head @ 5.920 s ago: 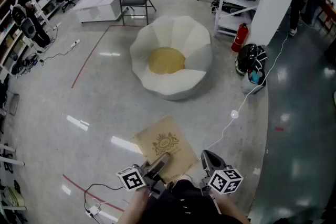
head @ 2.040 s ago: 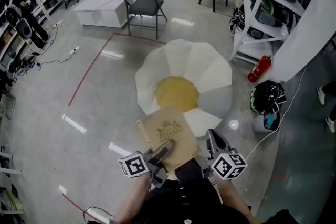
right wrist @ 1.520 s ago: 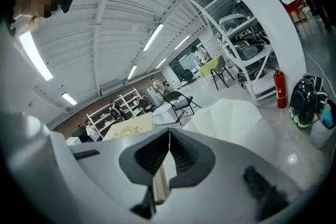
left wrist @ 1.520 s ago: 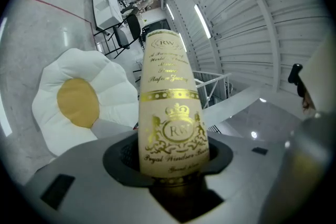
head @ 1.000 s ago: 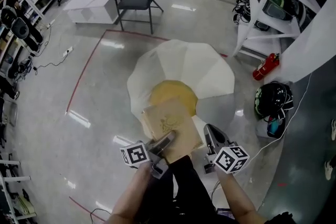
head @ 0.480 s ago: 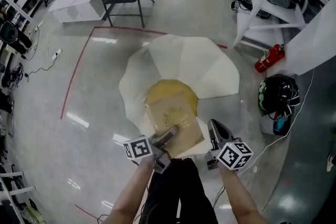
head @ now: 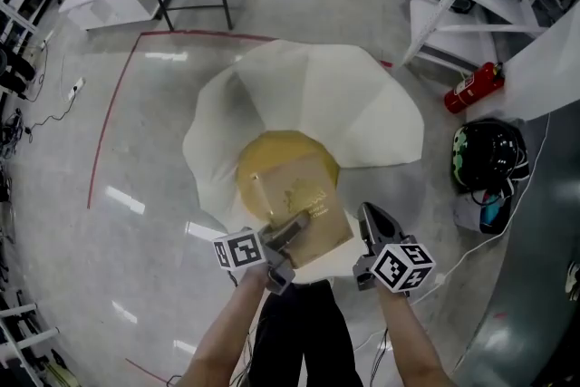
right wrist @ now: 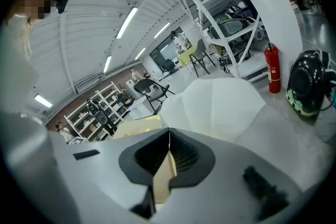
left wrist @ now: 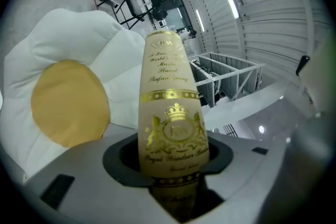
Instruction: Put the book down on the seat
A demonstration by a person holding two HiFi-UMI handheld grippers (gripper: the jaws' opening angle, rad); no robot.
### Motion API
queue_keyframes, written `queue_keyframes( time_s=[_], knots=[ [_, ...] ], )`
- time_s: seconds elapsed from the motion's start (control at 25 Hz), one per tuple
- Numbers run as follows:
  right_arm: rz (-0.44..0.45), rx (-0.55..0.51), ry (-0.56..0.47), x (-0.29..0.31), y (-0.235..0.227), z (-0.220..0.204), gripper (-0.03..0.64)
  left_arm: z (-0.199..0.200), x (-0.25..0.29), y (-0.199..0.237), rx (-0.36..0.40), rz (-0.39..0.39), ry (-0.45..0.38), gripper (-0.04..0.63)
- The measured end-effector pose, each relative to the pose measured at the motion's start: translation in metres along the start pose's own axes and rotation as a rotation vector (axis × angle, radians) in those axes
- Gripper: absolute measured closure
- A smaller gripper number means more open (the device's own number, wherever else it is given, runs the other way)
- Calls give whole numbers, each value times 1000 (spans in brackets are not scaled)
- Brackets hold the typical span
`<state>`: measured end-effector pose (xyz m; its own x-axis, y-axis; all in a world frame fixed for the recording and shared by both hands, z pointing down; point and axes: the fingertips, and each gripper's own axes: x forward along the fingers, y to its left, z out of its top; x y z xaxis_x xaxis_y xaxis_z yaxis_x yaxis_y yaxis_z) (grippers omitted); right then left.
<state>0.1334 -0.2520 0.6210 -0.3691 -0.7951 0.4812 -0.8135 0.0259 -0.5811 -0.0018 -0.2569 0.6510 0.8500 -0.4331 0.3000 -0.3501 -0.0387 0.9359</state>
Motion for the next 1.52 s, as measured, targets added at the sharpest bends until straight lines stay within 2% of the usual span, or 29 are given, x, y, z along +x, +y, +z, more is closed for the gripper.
queue_keyframes(
  time_s=[0.16, 0.32, 0.6, 1.0, 1.2, 1.52],
  knots=[
    [-21, 12, 18, 31, -32, -18, 604, 0, 27, 38, -7, 10, 18, 368],
    [-49, 17, 28, 59, -61, -37, 604, 4, 50, 74, 25, 23, 44, 368],
    [-73, 29, -3, 102, -107, -61, 604, 9, 93, 144, 40, 27, 82, 368],
    [-80, 40, -20, 155, -145, -101, 604, 8, 133, 235, -29, 35, 71, 367],
    [-78, 47, -40, 165, -165, -117, 604, 1, 163, 264, -43, 40, 64, 367],
    [-83, 82, -63, 169, -183, -142, 604, -2, 189, 286, -68, 37, 67, 366]
  ],
)
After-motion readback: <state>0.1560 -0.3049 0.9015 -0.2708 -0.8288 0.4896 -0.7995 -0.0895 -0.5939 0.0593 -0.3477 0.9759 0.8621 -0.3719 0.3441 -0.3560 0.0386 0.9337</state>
